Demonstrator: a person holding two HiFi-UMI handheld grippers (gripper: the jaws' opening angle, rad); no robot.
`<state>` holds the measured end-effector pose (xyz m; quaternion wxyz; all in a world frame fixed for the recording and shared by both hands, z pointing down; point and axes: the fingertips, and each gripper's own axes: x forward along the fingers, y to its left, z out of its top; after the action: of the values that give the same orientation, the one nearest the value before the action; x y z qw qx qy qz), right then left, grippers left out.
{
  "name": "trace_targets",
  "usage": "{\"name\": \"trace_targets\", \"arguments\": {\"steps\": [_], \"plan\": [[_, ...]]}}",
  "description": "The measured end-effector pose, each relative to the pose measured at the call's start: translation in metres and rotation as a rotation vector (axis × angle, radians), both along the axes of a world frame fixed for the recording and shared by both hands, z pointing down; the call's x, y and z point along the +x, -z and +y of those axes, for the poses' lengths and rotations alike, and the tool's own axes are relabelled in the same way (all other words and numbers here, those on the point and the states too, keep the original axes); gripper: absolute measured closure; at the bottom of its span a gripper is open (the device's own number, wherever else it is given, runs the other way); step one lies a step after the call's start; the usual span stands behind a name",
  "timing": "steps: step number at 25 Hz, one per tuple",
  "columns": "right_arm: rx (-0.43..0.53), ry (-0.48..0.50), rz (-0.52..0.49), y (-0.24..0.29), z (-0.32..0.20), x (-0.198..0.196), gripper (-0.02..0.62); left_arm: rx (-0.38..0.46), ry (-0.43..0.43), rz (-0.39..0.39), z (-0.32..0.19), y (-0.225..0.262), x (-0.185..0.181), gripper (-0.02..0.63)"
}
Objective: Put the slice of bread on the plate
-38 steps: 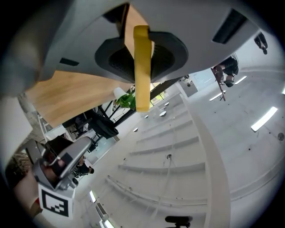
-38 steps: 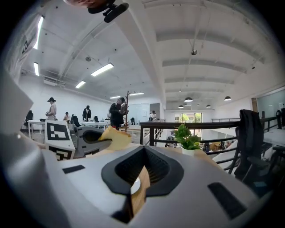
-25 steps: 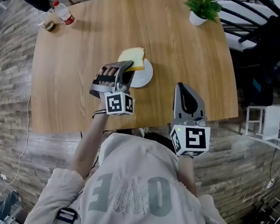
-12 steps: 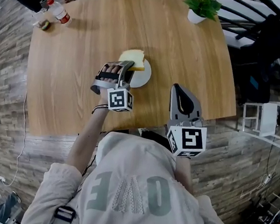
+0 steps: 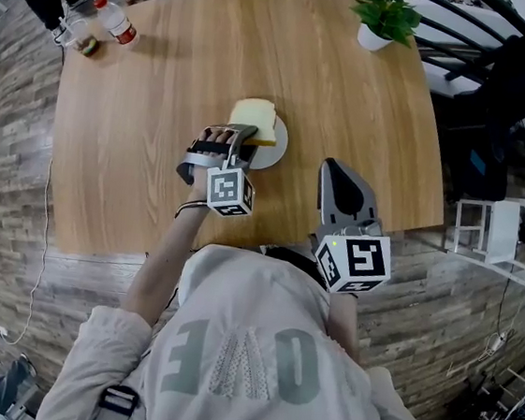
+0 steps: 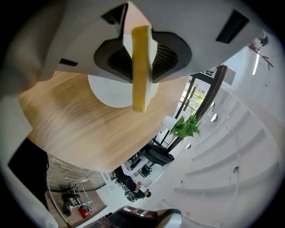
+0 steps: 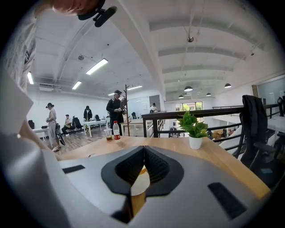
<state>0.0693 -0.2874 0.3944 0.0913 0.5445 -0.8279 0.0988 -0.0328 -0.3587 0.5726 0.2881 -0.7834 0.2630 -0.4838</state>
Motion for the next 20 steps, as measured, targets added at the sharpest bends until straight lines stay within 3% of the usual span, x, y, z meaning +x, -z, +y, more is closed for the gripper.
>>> {"name": "trace_targets", "arguments": {"steps": [6,9,13,20], "plan": [[0.009,0.069,-0.082,0.001,-0.005,-0.009,0.577,-0.139,0.013,0.080,0.006,0.000,0.005,0.472],[0.009,0.079,-0.096,0.001,-0.008,-0.011,0.577,-0.196,0.020,0.123,0.014,-0.002,0.008,0.375],[0.019,0.100,-0.077,0.003,-0.012,-0.014,0.577,-0.187,0.036,0.156,0.017,0.007,0.008,0.356],[0.023,0.118,-0.063,0.003,-0.014,-0.017,0.577,-0.135,0.092,0.315,0.016,0.046,0.012,0.342]]}}
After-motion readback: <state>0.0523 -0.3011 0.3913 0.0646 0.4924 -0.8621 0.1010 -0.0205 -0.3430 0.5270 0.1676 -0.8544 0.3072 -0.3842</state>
